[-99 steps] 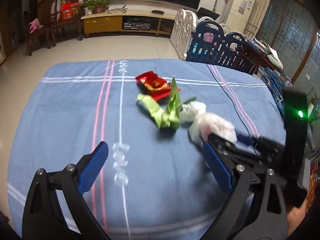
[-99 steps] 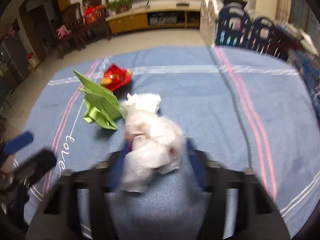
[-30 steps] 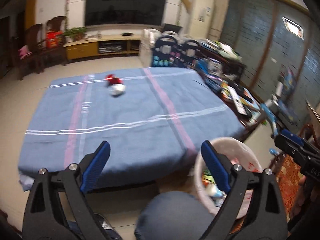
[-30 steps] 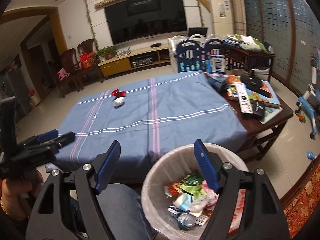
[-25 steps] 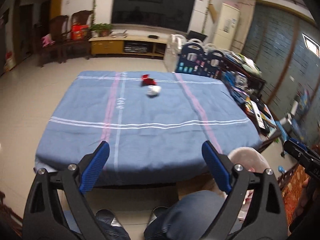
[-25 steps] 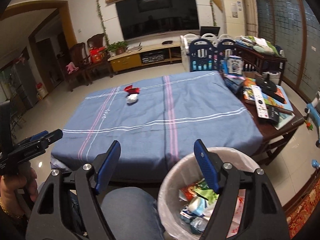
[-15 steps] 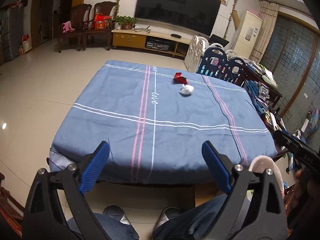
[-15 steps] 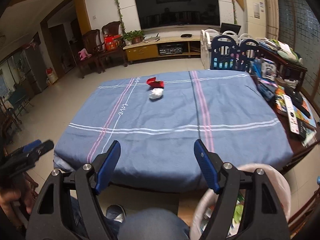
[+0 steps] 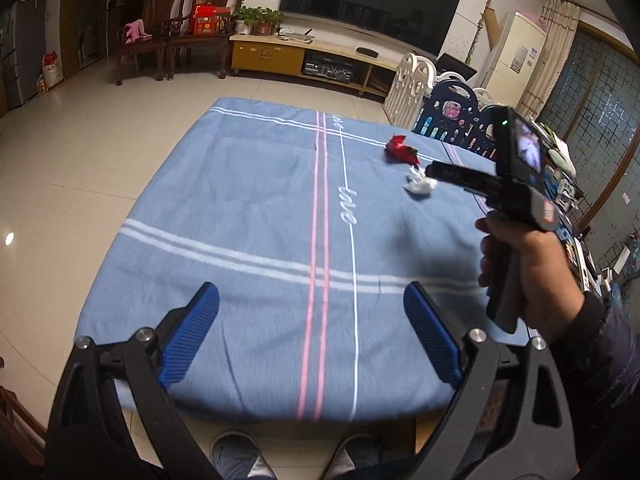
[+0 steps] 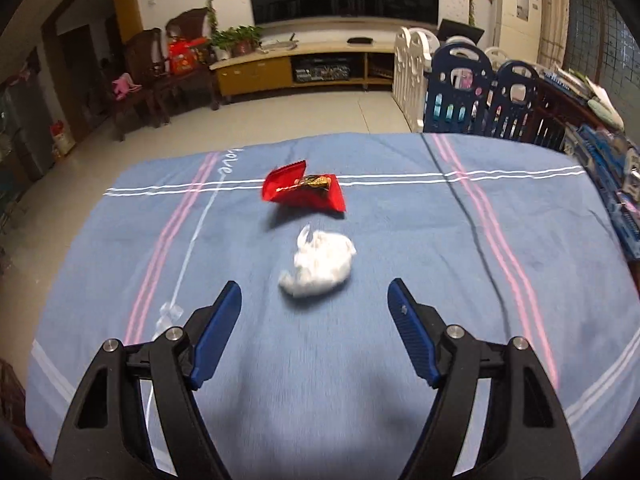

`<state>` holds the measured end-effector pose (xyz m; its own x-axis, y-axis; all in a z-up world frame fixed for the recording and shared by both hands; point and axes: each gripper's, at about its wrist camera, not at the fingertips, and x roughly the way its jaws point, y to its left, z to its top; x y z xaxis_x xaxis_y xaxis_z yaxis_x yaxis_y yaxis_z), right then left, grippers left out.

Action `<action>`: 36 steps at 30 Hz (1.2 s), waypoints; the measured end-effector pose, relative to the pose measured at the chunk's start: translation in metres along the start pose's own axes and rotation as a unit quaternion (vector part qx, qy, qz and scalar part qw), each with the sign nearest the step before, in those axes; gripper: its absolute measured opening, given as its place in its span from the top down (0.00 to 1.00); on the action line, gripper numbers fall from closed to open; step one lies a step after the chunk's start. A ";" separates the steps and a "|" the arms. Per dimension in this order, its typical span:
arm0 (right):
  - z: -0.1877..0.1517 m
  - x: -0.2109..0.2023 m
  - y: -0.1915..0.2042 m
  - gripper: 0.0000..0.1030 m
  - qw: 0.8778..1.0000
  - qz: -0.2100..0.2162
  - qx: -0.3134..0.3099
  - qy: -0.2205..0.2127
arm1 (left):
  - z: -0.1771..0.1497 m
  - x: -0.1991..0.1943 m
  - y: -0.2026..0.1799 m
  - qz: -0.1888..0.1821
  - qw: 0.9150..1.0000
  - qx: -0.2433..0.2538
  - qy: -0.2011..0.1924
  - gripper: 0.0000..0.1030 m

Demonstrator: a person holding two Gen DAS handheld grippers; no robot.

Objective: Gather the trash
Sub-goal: 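Grasp the red snack bag with the left gripper while the right gripper grasps the white tissue, then carry the snack bag and tissue over the wastebasket and open both grippers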

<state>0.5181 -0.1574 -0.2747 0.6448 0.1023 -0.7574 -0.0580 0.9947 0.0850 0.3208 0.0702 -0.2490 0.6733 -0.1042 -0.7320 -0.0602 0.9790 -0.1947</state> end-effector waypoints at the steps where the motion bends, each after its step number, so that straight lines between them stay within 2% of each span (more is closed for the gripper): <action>1: 0.004 0.015 0.000 0.28 1.000 -0.003 0.005 0.008 | 0.010 0.010 -0.002 -0.003 1.000 0.001 0.001 0.10; 2: 0.007 0.031 0.001 0.29 1.000 -0.008 0.008 0.017 | 0.022 0.020 -0.005 -0.008 1.000 0.005 0.001 0.10; 4: 0.009 0.048 0.001 0.52 0.999 -0.019 0.006 0.035 | 0.054 0.047 -0.021 -0.023 0.999 0.028 -0.006 0.10; 5: 0.008 0.054 -0.002 0.73 0.999 -0.005 0.012 0.051 | 0.067 0.061 -0.031 -0.030 0.999 0.043 -0.004 0.10; 6: 0.006 0.055 -0.006 0.77 0.998 0.005 0.020 0.052 | 0.078 0.075 -0.040 -0.040 0.998 0.058 0.003 0.10; 10: -0.001 0.014 -0.034 0.81 0.998 0.038 0.046 0.004 | 0.120 0.150 -0.086 -0.063 0.990 0.125 0.023 0.10; 14: -0.010 -0.025 -0.063 0.81 0.997 0.053 0.060 -0.019 | 0.144 0.223 -0.125 -0.085 0.982 0.161 0.056 0.10; 19: -0.030 -0.059 -0.092 0.81 0.995 0.058 0.075 -0.020 | 0.161 0.291 -0.160 -0.053 0.972 0.210 0.089 0.13; 20: -0.034 -0.064 -0.095 0.81 0.995 0.060 0.077 -0.019 | 0.163 0.300 -0.168 -0.048 0.969 0.225 0.095 0.19; 22: -0.040 -0.071 -0.100 0.81 0.995 0.064 0.077 -0.015 | 0.164 0.310 -0.178 -0.049 0.963 0.242 0.107 0.37; 23: -0.043 -0.073 -0.101 0.81 0.995 0.064 0.076 -0.015 | 0.163 0.315 -0.179 -0.054 0.961 0.245 0.116 0.66; 24: -0.047 -0.076 -0.102 0.81 0.995 0.063 0.075 -0.013 | 0.162 0.317 -0.179 -0.063 0.960 0.240 0.127 0.92; 25: -0.049 -0.078 -0.102 0.81 0.995 0.063 0.075 -0.011 | 0.160 0.313 -0.177 -0.070 0.961 0.238 0.122 0.95; 30: -0.060 -0.102 -0.101 0.81 0.995 0.072 0.070 -0.012 | 0.135 0.253 -0.164 -0.095 0.966 0.222 0.091 0.95; 32: -0.065 -0.119 -0.095 0.81 0.995 0.078 0.061 -0.015 | 0.123 0.218 -0.153 -0.098 0.972 0.201 0.077 0.95; 36: -0.077 -0.163 -0.082 0.81 0.994 0.093 0.046 -0.028 | 0.085 0.122 -0.118 -0.083 0.986 0.137 0.047 0.95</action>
<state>0.3593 -0.2549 -0.2079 0.6712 0.2811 -0.6859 -0.1116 0.9531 0.2815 0.4728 -0.0429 -0.2599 0.5853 -0.2701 -0.7645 0.2555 0.9563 -0.1423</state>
